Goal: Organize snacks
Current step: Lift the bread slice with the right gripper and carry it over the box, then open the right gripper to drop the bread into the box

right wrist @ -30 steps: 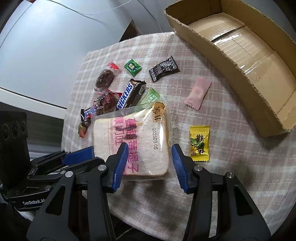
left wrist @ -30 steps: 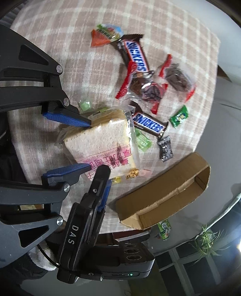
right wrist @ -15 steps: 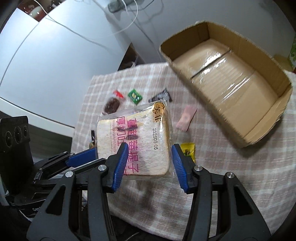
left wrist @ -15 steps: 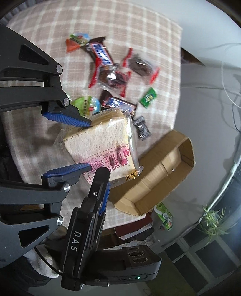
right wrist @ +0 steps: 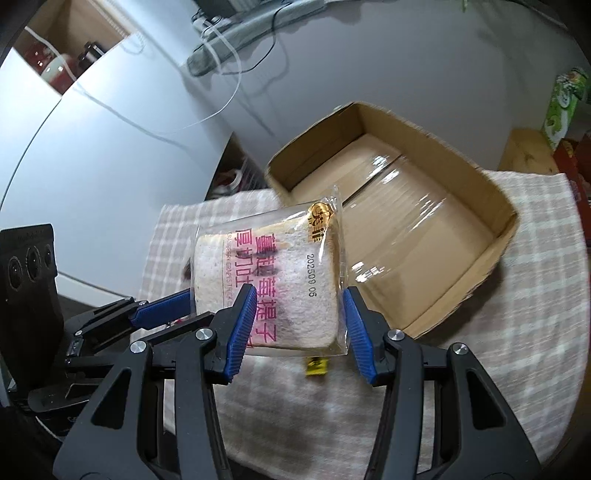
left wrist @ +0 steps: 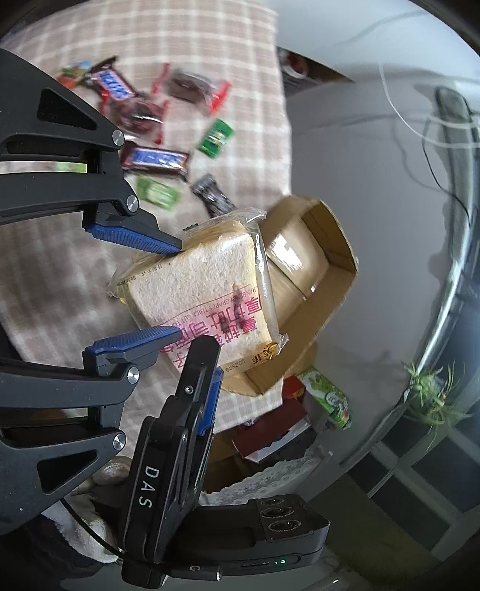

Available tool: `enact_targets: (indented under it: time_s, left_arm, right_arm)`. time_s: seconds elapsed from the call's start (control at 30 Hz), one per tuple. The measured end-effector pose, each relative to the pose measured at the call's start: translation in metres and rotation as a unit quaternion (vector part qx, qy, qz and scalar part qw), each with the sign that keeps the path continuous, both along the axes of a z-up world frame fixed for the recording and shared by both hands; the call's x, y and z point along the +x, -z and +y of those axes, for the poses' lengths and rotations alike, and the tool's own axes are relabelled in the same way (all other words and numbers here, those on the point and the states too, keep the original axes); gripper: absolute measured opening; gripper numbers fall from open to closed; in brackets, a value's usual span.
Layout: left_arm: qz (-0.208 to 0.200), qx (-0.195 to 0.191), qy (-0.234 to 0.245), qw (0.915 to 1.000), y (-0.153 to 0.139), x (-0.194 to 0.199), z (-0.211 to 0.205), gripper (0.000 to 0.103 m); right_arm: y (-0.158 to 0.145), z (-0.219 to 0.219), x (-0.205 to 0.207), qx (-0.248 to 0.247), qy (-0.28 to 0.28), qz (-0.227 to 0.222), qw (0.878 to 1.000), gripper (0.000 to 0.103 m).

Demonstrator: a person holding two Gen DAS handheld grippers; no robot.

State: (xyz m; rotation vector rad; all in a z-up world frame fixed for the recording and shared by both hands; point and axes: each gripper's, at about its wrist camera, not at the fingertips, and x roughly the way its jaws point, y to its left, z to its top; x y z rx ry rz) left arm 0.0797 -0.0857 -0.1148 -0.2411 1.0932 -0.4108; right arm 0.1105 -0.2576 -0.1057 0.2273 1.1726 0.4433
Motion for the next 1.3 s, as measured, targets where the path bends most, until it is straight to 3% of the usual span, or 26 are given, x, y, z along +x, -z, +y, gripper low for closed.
enact_targets:
  time_s: [0.37,0.77,1.03,1.3]
  left_arm:
    - [-0.017,0.01,0.046,0.9987,0.001,0.043,-0.046,0.038]
    - [0.004,0.022,0.069,0.9973,0.032,0.068,-0.079,0.037]
    - [0.001,0.037,0.075,0.9965,0.033,0.064,-0.082,0.037]
    - [-0.002,0.027,0.062,0.9977,0.024,0.063,-0.067,0.037]
  right_arm:
    - [0.013,-0.034,0.032,-0.03,0.038,-0.006,0.999,0.051]
    - [0.046,-0.062,0.05,-0.062,0.067,0.015,0.996,0.05]
    - [0.046,-0.065,0.047,-0.067,0.069,0.009,0.995,0.05]
    - [0.033,-0.058,0.036,-0.07,0.06,-0.004,0.996,0.05]
